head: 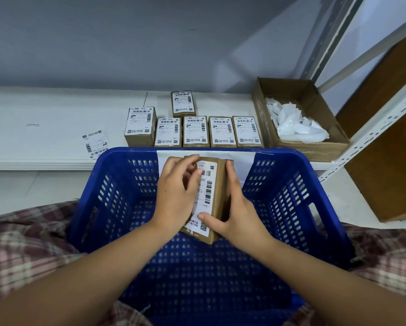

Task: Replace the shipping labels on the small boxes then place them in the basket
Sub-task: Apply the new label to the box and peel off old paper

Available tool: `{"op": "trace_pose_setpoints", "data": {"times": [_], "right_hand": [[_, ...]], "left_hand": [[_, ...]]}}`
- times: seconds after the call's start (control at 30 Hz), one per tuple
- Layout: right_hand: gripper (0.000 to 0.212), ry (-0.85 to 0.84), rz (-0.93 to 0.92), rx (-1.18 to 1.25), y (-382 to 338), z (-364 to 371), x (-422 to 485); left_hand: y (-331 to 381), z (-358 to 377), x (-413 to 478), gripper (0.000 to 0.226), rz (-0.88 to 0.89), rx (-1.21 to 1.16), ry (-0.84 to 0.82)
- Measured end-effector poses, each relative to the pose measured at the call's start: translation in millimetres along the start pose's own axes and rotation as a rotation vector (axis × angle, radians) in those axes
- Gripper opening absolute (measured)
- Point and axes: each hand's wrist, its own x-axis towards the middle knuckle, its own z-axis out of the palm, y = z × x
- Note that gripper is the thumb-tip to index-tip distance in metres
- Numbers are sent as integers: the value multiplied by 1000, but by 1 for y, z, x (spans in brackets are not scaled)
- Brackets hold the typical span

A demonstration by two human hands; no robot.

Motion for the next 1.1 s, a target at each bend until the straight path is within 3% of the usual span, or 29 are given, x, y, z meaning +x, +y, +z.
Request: {"op": "trace_pose_setpoints", "data": {"times": [0.23, 0.7, 0.93, 1.1], "right_hand": [[117, -25, 8, 25, -3, 4, -3], [109, -44, 8, 35, -2, 3, -1], [105, -86, 45, 203, 8, 0, 2], [104, -63, 44, 218, 7, -2, 2]], "left_hand": [[-3, 0, 3, 5, 61, 58, 79], [-6, -1, 4, 12, 34, 20, -19], [-5, -1, 0, 18, 145, 57, -108], [-4, -2, -1, 7, 191, 31, -95]]}}
